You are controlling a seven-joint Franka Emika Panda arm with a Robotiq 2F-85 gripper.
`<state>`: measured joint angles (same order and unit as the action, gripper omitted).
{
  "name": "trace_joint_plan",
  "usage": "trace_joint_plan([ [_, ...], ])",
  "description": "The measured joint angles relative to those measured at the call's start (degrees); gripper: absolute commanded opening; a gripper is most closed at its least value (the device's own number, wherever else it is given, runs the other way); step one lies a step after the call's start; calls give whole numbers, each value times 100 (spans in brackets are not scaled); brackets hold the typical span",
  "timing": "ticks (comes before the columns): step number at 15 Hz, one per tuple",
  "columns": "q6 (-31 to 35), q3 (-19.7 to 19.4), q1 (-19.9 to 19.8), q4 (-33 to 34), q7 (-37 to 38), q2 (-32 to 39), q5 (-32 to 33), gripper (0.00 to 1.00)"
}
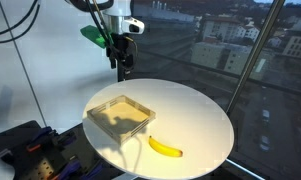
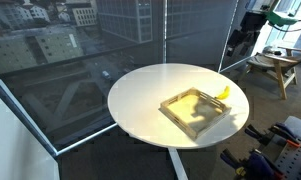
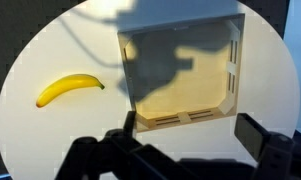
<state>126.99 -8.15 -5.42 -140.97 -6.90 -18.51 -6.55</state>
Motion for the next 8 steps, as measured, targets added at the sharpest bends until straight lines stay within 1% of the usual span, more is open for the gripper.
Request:
trace_joint_plan([
  [3, -147, 1, 0, -9, -13, -142, 3, 100],
  [8, -158, 17, 0, -42, -14, -314, 126, 100],
])
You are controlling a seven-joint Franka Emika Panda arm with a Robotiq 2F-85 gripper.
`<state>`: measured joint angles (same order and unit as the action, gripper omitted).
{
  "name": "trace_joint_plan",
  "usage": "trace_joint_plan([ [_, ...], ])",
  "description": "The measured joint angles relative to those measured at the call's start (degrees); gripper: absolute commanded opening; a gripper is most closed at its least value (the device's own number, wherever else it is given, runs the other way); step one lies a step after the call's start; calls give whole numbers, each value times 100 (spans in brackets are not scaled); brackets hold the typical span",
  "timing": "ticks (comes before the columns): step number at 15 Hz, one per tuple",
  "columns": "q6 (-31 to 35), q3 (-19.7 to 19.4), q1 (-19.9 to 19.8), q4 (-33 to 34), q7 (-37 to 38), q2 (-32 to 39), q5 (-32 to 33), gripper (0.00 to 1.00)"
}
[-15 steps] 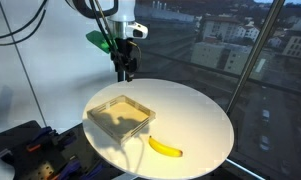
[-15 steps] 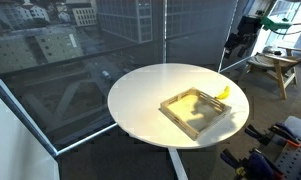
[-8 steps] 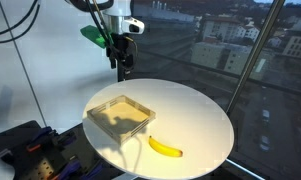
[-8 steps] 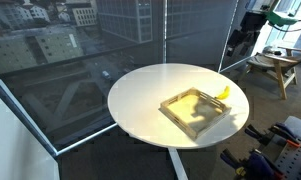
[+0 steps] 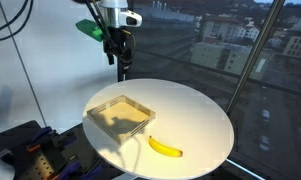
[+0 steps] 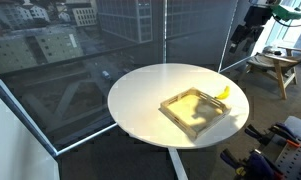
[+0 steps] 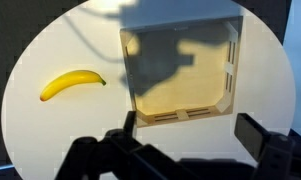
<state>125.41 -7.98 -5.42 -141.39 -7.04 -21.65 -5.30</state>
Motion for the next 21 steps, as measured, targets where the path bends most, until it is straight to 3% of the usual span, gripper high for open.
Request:
trace_joint_plan([
  [10, 0, 27, -1, -25, 0, -139, 481, 100],
  [21, -194, 146, 14, -200, -18, -590, 497, 100],
])
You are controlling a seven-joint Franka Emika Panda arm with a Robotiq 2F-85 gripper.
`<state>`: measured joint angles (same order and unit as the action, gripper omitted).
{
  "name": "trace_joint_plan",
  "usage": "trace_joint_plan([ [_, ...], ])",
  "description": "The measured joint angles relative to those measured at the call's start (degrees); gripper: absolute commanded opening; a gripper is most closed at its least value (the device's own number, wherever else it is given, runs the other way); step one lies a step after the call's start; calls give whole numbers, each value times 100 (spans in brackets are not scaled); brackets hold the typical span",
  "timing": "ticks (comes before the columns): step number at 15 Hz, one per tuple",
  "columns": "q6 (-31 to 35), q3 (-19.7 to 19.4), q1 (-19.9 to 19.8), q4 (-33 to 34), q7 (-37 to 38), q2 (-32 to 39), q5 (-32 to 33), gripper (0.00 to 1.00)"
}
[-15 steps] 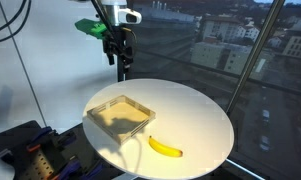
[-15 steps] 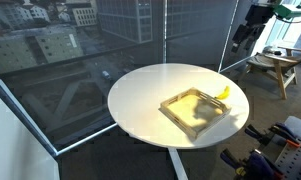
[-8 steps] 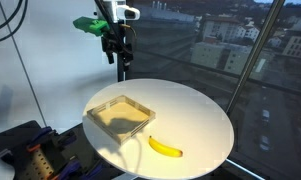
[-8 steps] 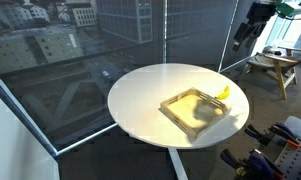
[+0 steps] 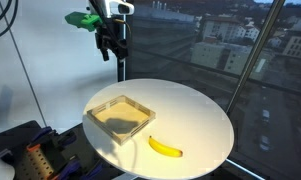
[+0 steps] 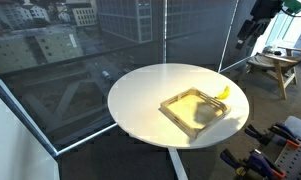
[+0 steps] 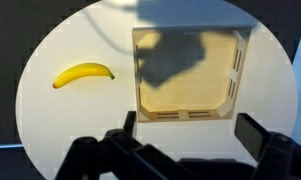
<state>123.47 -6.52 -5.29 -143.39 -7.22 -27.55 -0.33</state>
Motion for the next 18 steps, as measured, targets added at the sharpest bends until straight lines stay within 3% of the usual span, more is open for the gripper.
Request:
trace_joint_plan([
  [9, -859, 2, 117, -55, -238, -455, -1, 100],
  [18, -1239, 1, 135, -92, -413, -791, -1, 100],
])
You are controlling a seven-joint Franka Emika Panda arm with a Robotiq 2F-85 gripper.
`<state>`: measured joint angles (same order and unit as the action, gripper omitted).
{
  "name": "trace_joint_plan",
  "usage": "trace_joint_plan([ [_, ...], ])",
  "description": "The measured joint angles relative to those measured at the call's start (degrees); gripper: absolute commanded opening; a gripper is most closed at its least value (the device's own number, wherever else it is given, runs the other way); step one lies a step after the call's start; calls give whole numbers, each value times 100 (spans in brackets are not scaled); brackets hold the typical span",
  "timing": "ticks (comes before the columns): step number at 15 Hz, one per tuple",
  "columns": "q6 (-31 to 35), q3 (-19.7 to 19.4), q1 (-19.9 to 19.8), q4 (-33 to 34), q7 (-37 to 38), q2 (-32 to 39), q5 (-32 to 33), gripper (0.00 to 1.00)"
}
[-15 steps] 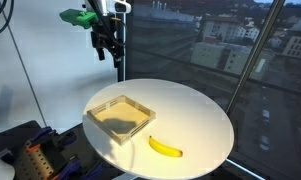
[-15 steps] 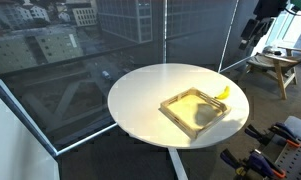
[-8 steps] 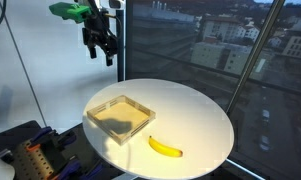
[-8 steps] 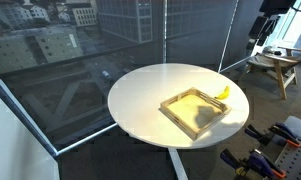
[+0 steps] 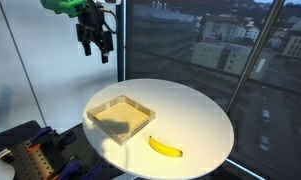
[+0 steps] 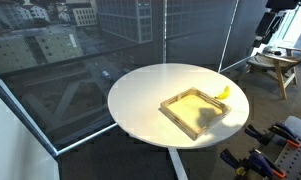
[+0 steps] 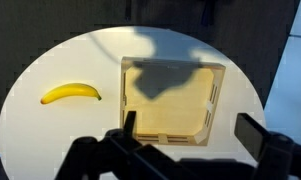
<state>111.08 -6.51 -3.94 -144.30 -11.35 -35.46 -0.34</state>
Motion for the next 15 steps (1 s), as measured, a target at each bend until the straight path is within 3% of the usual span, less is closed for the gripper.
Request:
trace_joint_plan([
  [15, 192, 9, -58, -232, 341, -277, 11, 100],
])
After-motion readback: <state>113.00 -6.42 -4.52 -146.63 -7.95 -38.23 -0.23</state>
